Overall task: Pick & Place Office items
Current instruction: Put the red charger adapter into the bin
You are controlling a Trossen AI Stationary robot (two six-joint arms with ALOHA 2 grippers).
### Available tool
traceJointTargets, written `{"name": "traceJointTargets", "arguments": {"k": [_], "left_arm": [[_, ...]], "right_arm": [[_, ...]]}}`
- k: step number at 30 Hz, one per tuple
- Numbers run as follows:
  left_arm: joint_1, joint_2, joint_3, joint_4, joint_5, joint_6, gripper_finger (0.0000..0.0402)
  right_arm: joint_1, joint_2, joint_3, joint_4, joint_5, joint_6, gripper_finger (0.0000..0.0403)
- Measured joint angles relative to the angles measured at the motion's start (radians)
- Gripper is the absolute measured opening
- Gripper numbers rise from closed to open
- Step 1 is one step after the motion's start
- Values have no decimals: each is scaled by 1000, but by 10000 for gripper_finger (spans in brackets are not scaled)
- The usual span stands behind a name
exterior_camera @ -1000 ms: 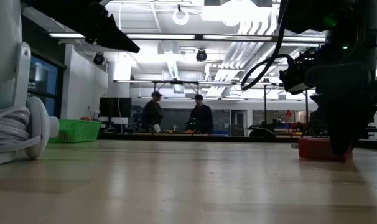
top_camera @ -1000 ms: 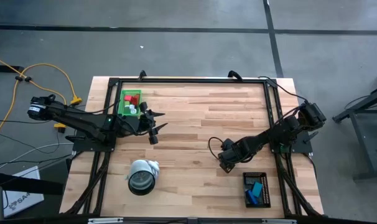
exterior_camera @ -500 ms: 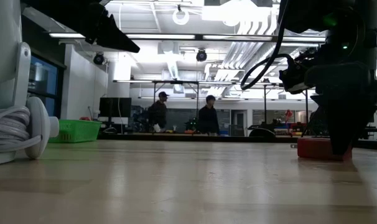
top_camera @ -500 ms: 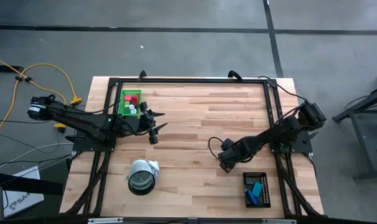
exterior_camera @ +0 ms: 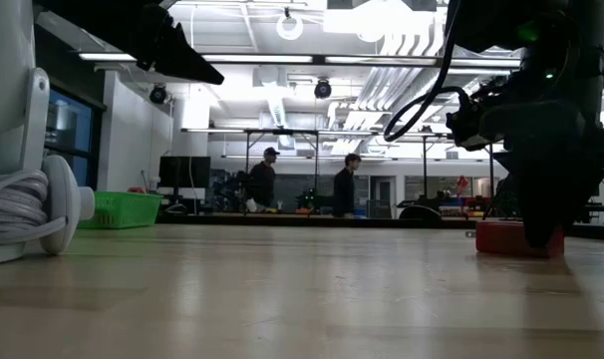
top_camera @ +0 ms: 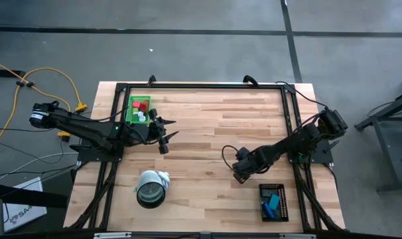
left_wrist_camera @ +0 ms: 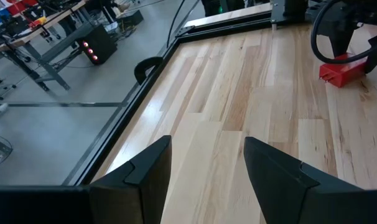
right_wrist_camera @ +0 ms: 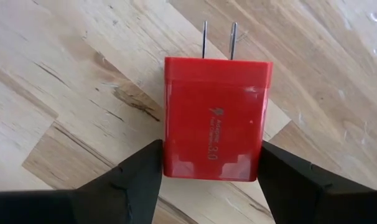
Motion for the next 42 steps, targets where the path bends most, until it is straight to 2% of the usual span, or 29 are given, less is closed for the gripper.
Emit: {"name": "traceJointTargets", "arguments": {"k": [17, 25, 32, 36, 42], "left_arm": [[0, 0, 0, 0, 0, 0, 193], [0, 0, 0, 0, 0, 0, 193], [0, 0, 0, 0, 0, 0, 193], [0, 0, 0, 0, 0, 0, 193], [0, 0, 0, 0, 0, 0, 193]], "right_arm": [[0, 0, 0, 1, 0, 52, 231], [0, 0, 0, 6, 0, 52, 200], [0, 0, 0, 5, 6, 47, 214], [0, 0, 0, 6, 16, 43, 198], [0, 0, 0, 8, 15, 18, 197]]}}
